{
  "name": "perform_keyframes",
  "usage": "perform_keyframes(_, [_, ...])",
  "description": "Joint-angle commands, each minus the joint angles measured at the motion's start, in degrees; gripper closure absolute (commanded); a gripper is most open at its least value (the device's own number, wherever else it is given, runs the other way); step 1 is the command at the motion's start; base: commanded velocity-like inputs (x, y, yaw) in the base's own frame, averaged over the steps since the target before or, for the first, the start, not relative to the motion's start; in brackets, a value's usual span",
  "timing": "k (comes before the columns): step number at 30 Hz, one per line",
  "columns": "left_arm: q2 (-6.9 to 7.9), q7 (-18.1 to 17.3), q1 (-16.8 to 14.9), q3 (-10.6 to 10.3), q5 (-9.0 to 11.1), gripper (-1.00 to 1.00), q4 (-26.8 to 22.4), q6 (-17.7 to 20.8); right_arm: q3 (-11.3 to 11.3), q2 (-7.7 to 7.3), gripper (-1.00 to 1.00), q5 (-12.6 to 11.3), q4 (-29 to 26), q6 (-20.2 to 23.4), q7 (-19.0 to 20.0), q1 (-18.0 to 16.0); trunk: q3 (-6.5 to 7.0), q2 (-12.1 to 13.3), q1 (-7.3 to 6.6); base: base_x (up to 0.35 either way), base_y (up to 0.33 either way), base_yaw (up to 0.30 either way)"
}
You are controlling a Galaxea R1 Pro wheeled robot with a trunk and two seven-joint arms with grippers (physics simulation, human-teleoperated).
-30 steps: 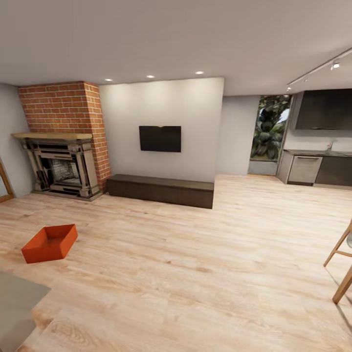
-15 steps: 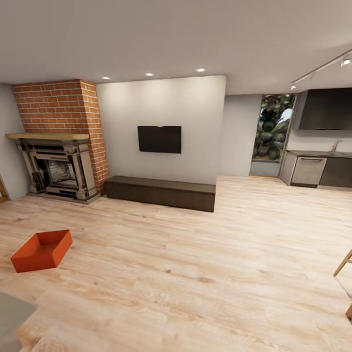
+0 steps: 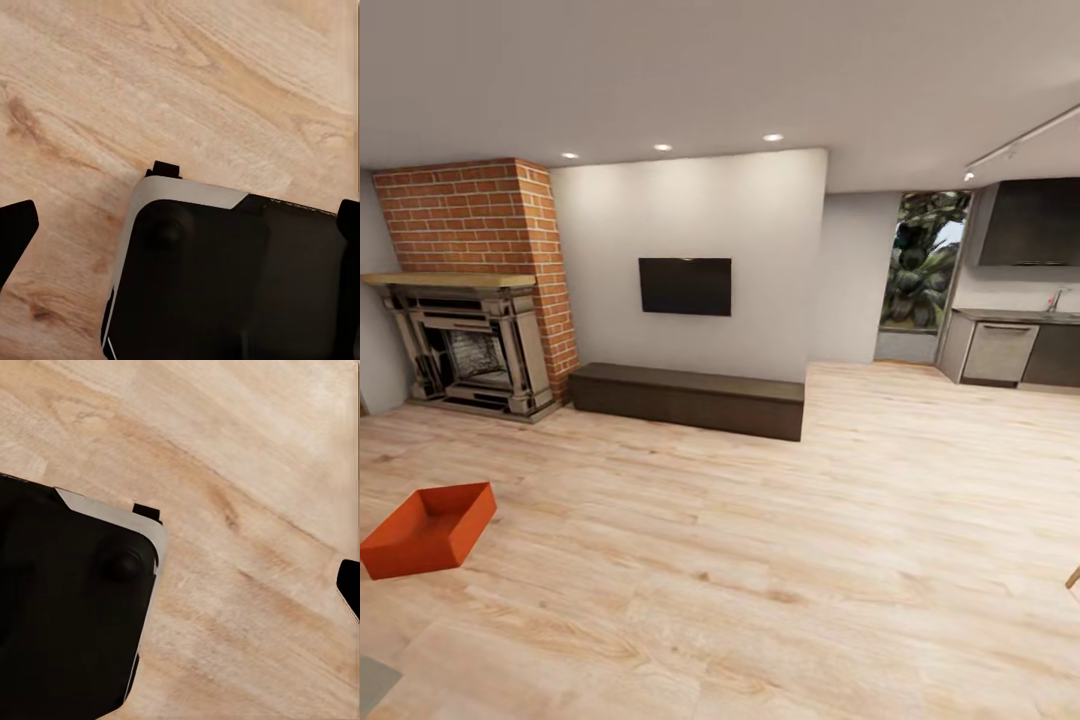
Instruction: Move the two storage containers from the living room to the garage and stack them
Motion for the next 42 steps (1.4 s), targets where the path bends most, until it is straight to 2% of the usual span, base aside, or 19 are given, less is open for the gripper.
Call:
perform_keyframes(1, [0.01,-0.1,0.0,0.4,0.2,-1.00,0.0,-0.1,0.1,0.03,-1.00,0.6,0.2,-0.3,-0.3,-0.1,-0.02,0.0,0.05,0.323,0.000,0.000])
perform_keyframes(9, [0.31,-0.1,0.0,0.5,0.5,-1.00,0.0,-0.1,-0.3,-0.06,-1.00,0.4,0.2,-0.3,-0.3,-0.1,-0.02,0.0,0.05,0.323,0.000,0.000])
perform_keyframes(12, [0.79,-0.1,0.0,0.5,2.1,-1.00,0.0,-0.1,-0.5,-0.21,-1.00,0.3,0.1,-0.3,-0.3,-0.1,-0.02,0.0,0.05,0.323,0.000,0.000])
perform_keyframes(13, [0.86,-0.1,0.0,0.5,3.2,-1.00,0.0,-0.1,-0.8,-0.24,-1.00,-0.6,0.1,-0.3,-0.3,-0.1,-0.02,0.0,0.05,0.323,0.000,0.000])
perform_keyframes(16, [0.89,-0.1,0.0,0.5,3.8,-1.00,0.0,-0.1,-2.6,-0.41,-1.00,-4.5,0.1,-0.2,-0.4,-0.1,-0.02,0.0,0.05,0.323,0.000,0.000])
perform_keyframes(21, [0.89,-0.1,0.0,0.5,4.0,-1.00,0.0,-0.1,-3.1,-0.44,-1.00,-6.6,0.1,-0.1,-0.4,-0.1,-0.02,0.0,0.05,0.323,0.000,0.000])
perform_keyframes(24, [0.89,-0.1,0.0,0.5,4.0,-1.00,0.0,-0.1,-2.7,-0.38,-1.00,-6.4,0.1,0.0,-0.3,-0.1,-0.02,0.0,0.05,0.323,0.000,0.000])
perform_keyframes(26, [0.88,-0.1,0.0,0.4,4.0,-1.00,0.0,-0.1,-2.1,-0.17,-1.00,-5.1,0.1,0.1,-0.3,-0.1,-0.02,0.0,0.05,0.323,0.000,0.000])
perform_keyframes(33, [0.88,-0.1,0.0,0.4,4.0,-1.00,0.0,-0.1,-2.0,0.10,-1.00,-4.7,0.1,-0.1,-0.3,-0.1,-0.02,0.0,0.05,0.323,0.000,0.015])
perform_keyframes(42, [0.88,-0.1,0.0,0.4,4.0,-1.00,0.0,-0.2,-2.0,-0.07,-1.00,-4.8,0.1,-0.1,-0.4,-0.1,-0.02,0.0,0.05,0.323,0.000,0.241])
